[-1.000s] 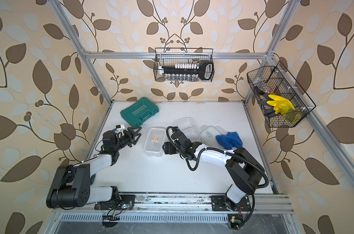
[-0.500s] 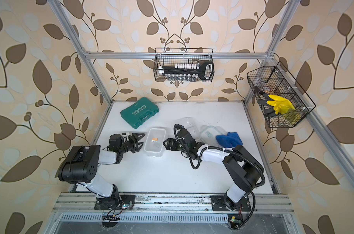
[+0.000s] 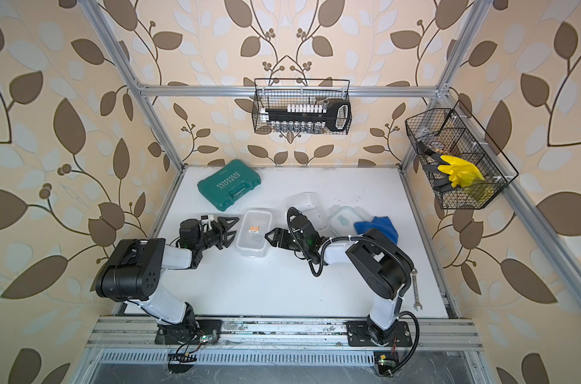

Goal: Wipe the insides of the lunch boxes
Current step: Open the lid of the lunch box.

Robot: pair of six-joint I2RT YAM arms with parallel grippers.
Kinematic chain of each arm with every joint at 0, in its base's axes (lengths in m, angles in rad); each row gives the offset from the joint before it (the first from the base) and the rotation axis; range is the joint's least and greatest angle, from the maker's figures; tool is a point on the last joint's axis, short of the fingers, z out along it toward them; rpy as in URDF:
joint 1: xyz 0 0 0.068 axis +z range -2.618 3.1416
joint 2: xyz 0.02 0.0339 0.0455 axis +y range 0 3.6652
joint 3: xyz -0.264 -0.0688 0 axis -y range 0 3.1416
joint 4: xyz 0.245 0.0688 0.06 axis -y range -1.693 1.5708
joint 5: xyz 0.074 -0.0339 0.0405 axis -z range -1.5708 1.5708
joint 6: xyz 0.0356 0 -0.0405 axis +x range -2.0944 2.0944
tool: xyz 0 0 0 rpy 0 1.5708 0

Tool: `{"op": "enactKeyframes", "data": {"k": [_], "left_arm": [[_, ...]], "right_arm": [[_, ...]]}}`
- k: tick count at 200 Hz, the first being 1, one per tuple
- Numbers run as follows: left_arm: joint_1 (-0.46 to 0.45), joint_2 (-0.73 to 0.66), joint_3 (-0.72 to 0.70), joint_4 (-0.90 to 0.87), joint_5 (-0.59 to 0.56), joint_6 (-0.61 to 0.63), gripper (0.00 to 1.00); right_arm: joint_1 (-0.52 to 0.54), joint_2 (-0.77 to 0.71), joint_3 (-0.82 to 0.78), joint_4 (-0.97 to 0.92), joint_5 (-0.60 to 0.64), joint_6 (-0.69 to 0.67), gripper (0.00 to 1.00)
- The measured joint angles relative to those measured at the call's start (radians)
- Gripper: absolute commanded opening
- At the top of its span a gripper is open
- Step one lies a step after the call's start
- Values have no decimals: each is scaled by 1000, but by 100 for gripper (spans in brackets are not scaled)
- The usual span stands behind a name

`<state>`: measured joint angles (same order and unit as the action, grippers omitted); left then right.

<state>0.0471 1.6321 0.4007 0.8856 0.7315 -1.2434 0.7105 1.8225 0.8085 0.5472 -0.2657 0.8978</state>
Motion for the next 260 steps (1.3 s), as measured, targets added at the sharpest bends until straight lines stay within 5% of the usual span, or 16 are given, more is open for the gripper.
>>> {"op": "enactKeyframes", "data": {"k": [80,129,153,213,260], "left_arm": [[-42,123,12,159,3,-82,62],[-41,124,11,201,-2,-104,33],[-41,114,12,221,4,-100,20],[-41,31,12,157,-2,-82,12],[-84,-145,109,-78,-28,-5,1]], "right_arm": [[-18,47,-3,151,-39,67,63],[-30,61,-6,187,-53,86,50],[-36,61,-17,187,-51,86,50],[-39,41,-17,164,-47,85,49],[-37,7,-16,100,-32,39,71]]}}
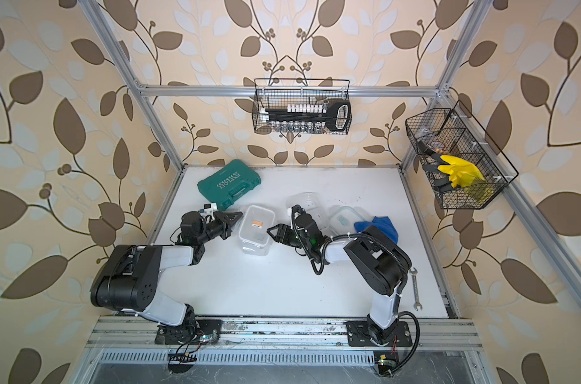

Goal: Wipe the insides of the lunch boxes
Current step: Open the lid of the lunch box, then pick up the cleaning item at the center of the board, then place the lid at the center of the board.

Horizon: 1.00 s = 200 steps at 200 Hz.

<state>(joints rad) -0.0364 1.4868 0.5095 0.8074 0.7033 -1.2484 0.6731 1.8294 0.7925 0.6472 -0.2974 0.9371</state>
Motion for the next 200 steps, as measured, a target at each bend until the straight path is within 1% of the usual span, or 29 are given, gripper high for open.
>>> {"op": "enactKeyframes", "data": {"k": [29,47,65,80,105,121,128,145,161,176,200], "left_arm": [[-76,-130,137,-225,-26,132,2],[-129,-168,223,-336,-48,208,3],[-200,-171,286,-407,-72,272,3],[-272,-160,312,-452,-94,306,3],[-410,-84,356,-529,-143,370,1],[-489,-16,389,-602,-193,415,0],[-519,4,404,-603,-198,435,0],[-598,16,452,-658,-286,489,0],[-673,26,474,-729,-373,538,0],[-742,47,483,-768,-449,584,0],[-837,65,502,-806,-565,638,1]], "right_arm": [[1,-51,0,-99,34,-30,76],[1,-116,0,-187,69,-62,78],[1,-221,-3,-273,114,-99,79],[-2,-345,-10,-359,154,-140,80],[-40,-561,5,-577,248,-225,82],[-132,-642,45,-747,301,-275,82],[-193,-657,66,-816,312,-294,82],[-363,-656,106,-960,330,-344,82],[-483,-632,124,-1073,377,-393,83],[-566,-582,152,-1162,376,-435,83],[-641,-470,199,-1245,386,-483,84]]}}
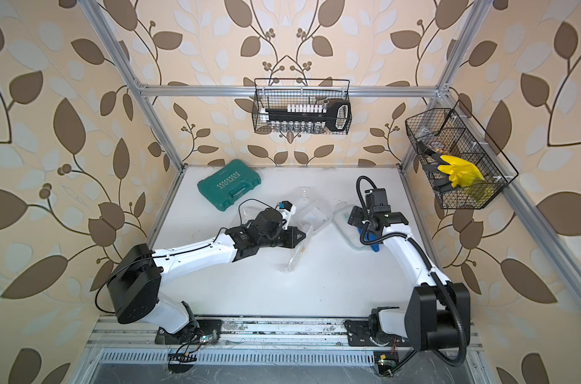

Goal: Wipe the insides of the lunch boxes
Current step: Place the lid at the center of the board.

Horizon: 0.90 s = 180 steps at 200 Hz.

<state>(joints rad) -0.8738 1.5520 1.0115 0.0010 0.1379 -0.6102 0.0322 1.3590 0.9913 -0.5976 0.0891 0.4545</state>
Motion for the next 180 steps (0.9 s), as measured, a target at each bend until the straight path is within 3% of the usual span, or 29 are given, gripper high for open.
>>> {"op": "enactKeyframes", "data": {"k": [50,100,108,124,163,170,180], "left_arm": [[-71,68,-12,-187,-174,42,4],[-89,169,18,-192,-195,58,8],[-90,191,24,-180,-191,57,13],[-90,210,25,-156,-169,51,39],[-90,211,32,-139,-113,20,54],[-90,204,33,-137,-112,17,57],[-90,189,33,-141,-113,8,61]], "right_arm": [[-42,111,5,-79,31,-63,81],[-46,265,80,-92,79,-108,73],[-46,285,92,-92,84,-118,68],[-46,315,108,-90,94,-130,55],[-46,340,111,-89,109,-149,5],[-46,340,111,-90,113,-150,0],[-46,339,111,-88,118,-150,0]]}}
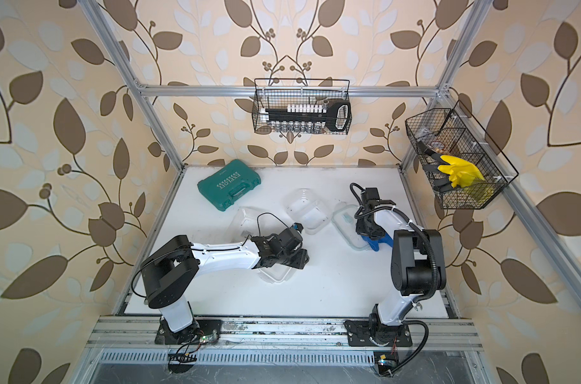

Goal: Wipe the insides of the lunch boxes
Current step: Place the lid at the center of the board, then wipe the dirt inside the lunch box.

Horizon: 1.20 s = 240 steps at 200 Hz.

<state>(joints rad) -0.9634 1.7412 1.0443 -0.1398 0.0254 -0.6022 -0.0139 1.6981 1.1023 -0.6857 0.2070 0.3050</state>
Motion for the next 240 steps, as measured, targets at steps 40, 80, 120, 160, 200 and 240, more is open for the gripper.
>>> {"op": "enactKeyframes", "data": {"k": [40,80,120,160,200,240], "left_arm": [[0,-148,2,-33,-34,1,99],[68,-343,13,-85,-67,35,99],[364,-528,11,-145,-95,69,99],[678,-551,11,-255,-131,100,99],[793,-417,-4,-294,-65,97,98],[816,-344,-79,-275,4,89,84]], "right_arm": [[0,-99,0,-4,3,6,0],[20,-357,17,-9,4,17,0],[212,-488,119,-16,13,51,0],[556,-443,219,86,-11,95,0],[777,-139,395,217,-108,122,0],[812,92,480,264,-196,185,0]]}}
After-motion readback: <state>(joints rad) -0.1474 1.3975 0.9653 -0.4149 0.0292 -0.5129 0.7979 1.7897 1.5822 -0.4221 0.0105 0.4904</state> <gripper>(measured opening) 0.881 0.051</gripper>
